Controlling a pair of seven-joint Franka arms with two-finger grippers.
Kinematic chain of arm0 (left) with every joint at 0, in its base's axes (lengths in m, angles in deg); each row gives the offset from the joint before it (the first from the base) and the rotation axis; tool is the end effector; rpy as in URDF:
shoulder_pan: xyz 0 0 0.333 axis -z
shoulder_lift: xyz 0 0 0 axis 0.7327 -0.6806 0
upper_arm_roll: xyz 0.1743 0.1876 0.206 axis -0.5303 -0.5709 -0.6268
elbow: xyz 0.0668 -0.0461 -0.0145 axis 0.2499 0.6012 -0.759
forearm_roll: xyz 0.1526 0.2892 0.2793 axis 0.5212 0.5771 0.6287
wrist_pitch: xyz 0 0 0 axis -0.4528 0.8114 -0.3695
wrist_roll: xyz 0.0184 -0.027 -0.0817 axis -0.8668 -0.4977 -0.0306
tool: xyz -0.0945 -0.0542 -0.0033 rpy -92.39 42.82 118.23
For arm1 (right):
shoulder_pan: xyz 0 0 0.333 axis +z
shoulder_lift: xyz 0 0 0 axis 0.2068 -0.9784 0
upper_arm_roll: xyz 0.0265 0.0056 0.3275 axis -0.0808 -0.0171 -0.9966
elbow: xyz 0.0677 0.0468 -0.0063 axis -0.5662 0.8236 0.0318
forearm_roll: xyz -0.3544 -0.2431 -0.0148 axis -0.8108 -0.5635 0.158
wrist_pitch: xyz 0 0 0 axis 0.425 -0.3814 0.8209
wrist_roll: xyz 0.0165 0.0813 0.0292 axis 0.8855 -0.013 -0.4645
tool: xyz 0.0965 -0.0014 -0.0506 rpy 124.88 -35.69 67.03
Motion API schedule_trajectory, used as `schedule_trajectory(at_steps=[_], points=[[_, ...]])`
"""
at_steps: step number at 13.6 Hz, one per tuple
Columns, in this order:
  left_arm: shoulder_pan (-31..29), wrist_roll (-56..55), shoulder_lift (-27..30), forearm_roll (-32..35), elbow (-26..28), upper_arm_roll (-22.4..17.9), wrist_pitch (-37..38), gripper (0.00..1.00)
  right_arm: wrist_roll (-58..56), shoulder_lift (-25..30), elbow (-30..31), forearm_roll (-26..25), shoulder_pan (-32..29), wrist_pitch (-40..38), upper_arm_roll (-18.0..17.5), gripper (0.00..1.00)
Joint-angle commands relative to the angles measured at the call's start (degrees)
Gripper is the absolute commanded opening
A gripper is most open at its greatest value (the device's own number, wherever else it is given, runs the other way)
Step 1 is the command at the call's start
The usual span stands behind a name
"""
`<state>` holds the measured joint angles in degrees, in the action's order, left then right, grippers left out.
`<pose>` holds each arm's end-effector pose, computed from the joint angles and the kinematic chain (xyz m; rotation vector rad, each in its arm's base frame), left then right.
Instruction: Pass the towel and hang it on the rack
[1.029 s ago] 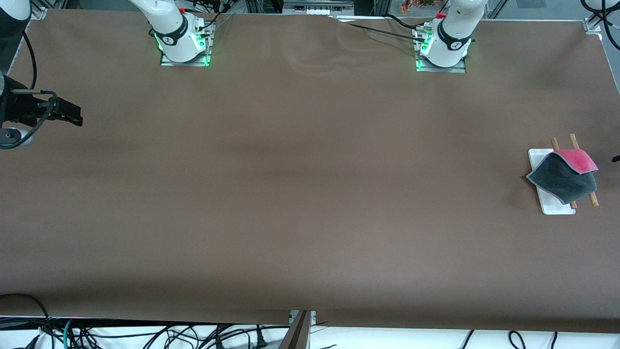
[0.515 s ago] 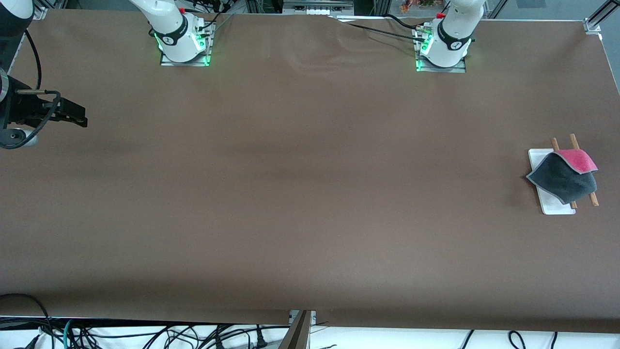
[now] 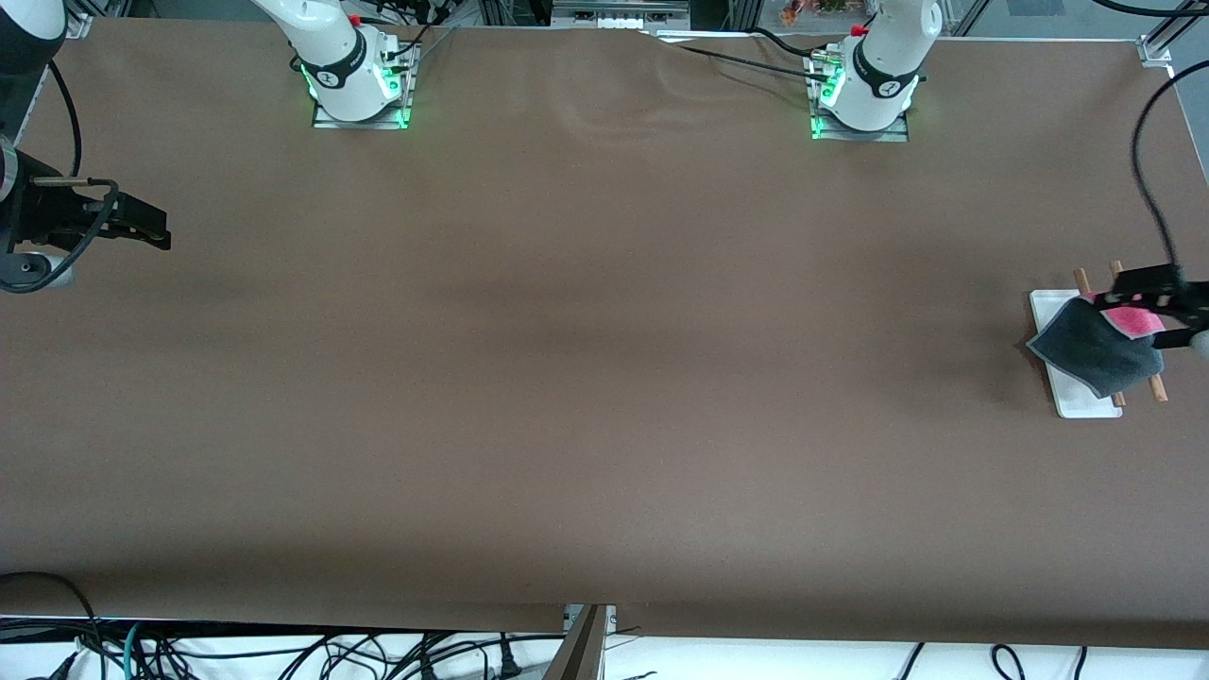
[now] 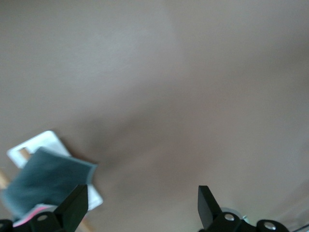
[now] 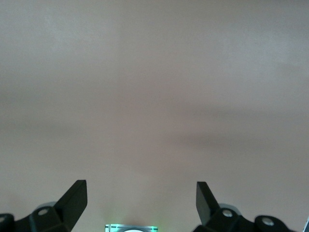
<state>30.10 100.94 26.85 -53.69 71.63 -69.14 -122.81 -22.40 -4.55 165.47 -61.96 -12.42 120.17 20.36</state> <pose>0.6881 0.1208 0.5184 2.8664 -0.5743 -0.2393 0.6283 0.0095 0.6109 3.0727 0.1268 -0.2072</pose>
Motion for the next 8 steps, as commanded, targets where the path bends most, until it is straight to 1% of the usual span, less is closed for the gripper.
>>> schedule_trajectory(at_steps=[1,2,3,4,5,6,7,8], points=[[2.49,-9.64,2.19,2.16,1.52,1.79,1.08,1.00,-0.82,-0.20,-1.00,1.06,-0.30,-0.15,-0.09,1.00],[4.42,-13.76,3.06,2.34,1.78,1.62,0.91,1.00,-0.82,-0.20,-1.00,1.06,-0.30,-0.15,-0.10,1.00],[8.62,-19.72,5.33,3.03,4.48,1.01,0.47,1.00,-0.82,-0.20,-1.00,1.06,-0.30,-0.06,-0.10,1.00],[11.70,-25.18,8.49,6.17,7.12,0.74,-0.31,1.00,-0.82,-0.20,-1.00,1.06,-0.30,-0.06,-0.10,1.00],[14.43,-27.93,10.96,8.90,10.28,0.65,-2.58,1.00,-0.82,-0.20,-1.00,1.06,-0.30,-0.06,-0.10,1.00],[16.03,-28.56,13.68,9.28,13.61,-0.83,-5.74,1.00,-0.91,-0.29,-1.00,1.06,-0.30,-0.06,-0.01,1.00],[17.35,-28.66,16.58,8.85,17.39,-3.63,-10.21,1.00,-0.91,-0.20,-1.00,1.06,-0.30,-0.15,-0.01,1.00],[19.71,-28.66,20.17,8.84,22.74,-6.18,-14.95,1.00,-0.91,-0.29,-1.00,1.06,-0.30,-0.15,-0.01,1.00]])
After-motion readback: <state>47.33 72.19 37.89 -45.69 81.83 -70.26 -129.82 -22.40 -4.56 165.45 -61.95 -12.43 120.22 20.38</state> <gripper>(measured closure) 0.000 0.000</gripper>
